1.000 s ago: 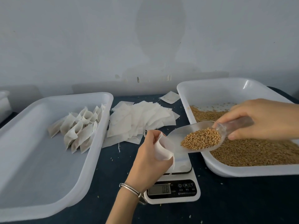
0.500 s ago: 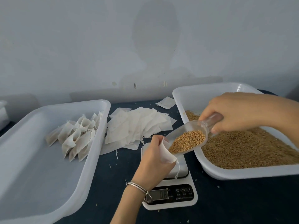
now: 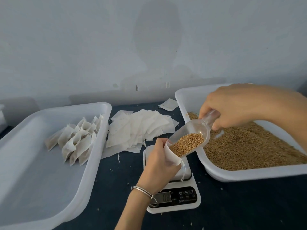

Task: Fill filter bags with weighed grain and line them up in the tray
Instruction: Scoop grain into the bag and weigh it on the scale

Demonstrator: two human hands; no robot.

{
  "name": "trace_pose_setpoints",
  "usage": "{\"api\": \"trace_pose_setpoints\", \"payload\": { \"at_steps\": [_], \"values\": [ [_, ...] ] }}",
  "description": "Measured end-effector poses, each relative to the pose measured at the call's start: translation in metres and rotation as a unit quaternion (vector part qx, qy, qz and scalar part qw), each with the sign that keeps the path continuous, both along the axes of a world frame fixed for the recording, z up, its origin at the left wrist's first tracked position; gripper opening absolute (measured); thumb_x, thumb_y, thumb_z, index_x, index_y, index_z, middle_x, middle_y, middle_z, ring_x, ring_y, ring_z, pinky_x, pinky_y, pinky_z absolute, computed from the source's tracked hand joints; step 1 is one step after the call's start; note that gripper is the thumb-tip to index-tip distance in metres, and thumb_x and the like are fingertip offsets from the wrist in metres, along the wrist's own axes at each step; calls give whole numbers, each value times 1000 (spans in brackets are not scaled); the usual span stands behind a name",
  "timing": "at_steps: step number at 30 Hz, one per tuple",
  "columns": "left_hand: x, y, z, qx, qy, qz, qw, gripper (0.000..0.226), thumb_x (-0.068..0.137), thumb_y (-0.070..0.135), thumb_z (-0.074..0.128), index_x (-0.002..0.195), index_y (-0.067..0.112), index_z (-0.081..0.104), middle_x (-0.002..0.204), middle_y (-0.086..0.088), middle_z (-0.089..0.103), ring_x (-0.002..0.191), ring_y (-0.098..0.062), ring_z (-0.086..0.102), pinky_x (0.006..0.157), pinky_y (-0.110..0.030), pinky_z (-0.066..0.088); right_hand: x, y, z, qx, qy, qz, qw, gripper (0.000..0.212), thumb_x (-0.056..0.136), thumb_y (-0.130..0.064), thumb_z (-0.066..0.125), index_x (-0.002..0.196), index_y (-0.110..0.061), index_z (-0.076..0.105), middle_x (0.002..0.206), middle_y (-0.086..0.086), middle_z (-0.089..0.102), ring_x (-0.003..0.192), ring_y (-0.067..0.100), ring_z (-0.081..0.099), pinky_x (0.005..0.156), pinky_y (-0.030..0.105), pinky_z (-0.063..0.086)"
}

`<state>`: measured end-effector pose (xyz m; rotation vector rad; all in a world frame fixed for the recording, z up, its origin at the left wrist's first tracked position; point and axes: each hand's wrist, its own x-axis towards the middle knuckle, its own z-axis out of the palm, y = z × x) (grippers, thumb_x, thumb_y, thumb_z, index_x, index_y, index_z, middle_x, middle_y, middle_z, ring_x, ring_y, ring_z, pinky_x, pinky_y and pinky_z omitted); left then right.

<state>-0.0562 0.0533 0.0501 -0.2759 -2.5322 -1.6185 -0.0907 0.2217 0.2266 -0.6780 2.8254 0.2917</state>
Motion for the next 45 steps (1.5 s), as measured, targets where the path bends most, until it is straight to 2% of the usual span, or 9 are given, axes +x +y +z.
{"api": "trace_pose_setpoints", "payload": {
  "at_steps": [7, 12, 20, 25, 29, 33, 38, 42, 45],
  "values": [
    [3, 0, -3, 25, 7, 0, 1000, 42, 78, 1, 60, 96, 33, 38, 93, 13, 51, 83, 17, 51, 65, -4, 41, 6, -18, 7, 42, 58, 33, 997, 30, 79, -21, 63, 104, -37, 68, 100, -9, 68, 92, 18, 63, 75, 30, 52],
    [7, -1, -3, 24, 17, 7, 1000, 41, 77, -1, 58, 92, 31, 38, 87, 12, 48, 78, 18, 48, 64, -4, 41, 10, -33, 7, 72, 95, 37, 992, 26, 77, -17, 59, 97, -30, 69, 94, -4, 68, 84, 22, 62, 65, 25, 40],
    [8, -4, -5, 30, -18, 9, 999, 39, 77, 2, 57, 96, 32, 40, 84, 12, 49, 69, 12, 50, 53, -8, 41, 22, -39, 11, 100, 177, 90, 975, 21, 75, -8, 52, 85, -26, 59, 63, -9, 43, 57, 12, 40, 73, 31, 29],
    [9, -16, -4, 47, -54, 22, 997, 34, 80, 10, 54, 100, 35, 42, 86, -1, 52, 65, -16, 56, 51, -23, 46, 15, -15, 4, -1, 153, 40, 987, 22, 79, -28, 56, 97, -37, 65, 85, -11, 65, 80, 16, 60, 64, 28, 37],
    [3, -28, 8, 82, -22, 30, 996, 25, 88, 4, 48, 99, 26, 48, 80, 3, 52, 58, -3, 46, 54, -15, 43, 5, 29, -23, -163, 103, -67, 979, 35, 78, -53, 54, 112, -48, 59, 105, -21, 63, 87, 8, 58, 70, 27, 46],
    [-15, -29, 17, -18, 0, 3, 1000, 28, 85, 4, 50, 103, 26, 45, 80, 7, 50, 56, 4, 46, 53, -9, 37, 3, 66, -67, -282, 130, -156, 938, 52, 69, -58, 47, 116, -40, 59, 89, -23, 56, 72, 1, 53, 56, 21, 37],
    [-26, -8, 3, -186, 6, -79, 979, 42, 80, 2, 56, 119, 13, 42, 109, 7, 49, 105, -11, 46, 77, -2, 31, 8, 79, -102, -329, 155, -199, 910, 38, 81, -41, 63, 119, -35, 60, 96, -16, 60, 71, 2, 47, 61, 22, 36],
    [-19, -10, 1, -120, 19, -62, 991, 59, 79, 14, 68, 130, 19, 38, 126, 7, 48, 123, -3, 42, 100, -13, 32, 14, 85, -117, -345, 176, -221, 895, 31, 82, -39, 65, 113, -36, 63, 84, -18, 59, 66, -2, 46, 58, 22, 35],
    [-1, -26, 10, 20, 64, -38, 997, 56, 80, 34, 67, 130, 27, 42, 129, 15, 52, 125, 1, 44, 103, -13, 33, 16, 89, -126, -341, 208, -248, 883, 38, 82, -39, 66, 119, -34, 61, 99, -8, 64, 74, 9, 48, 68, 29, 38]
  ]
}}
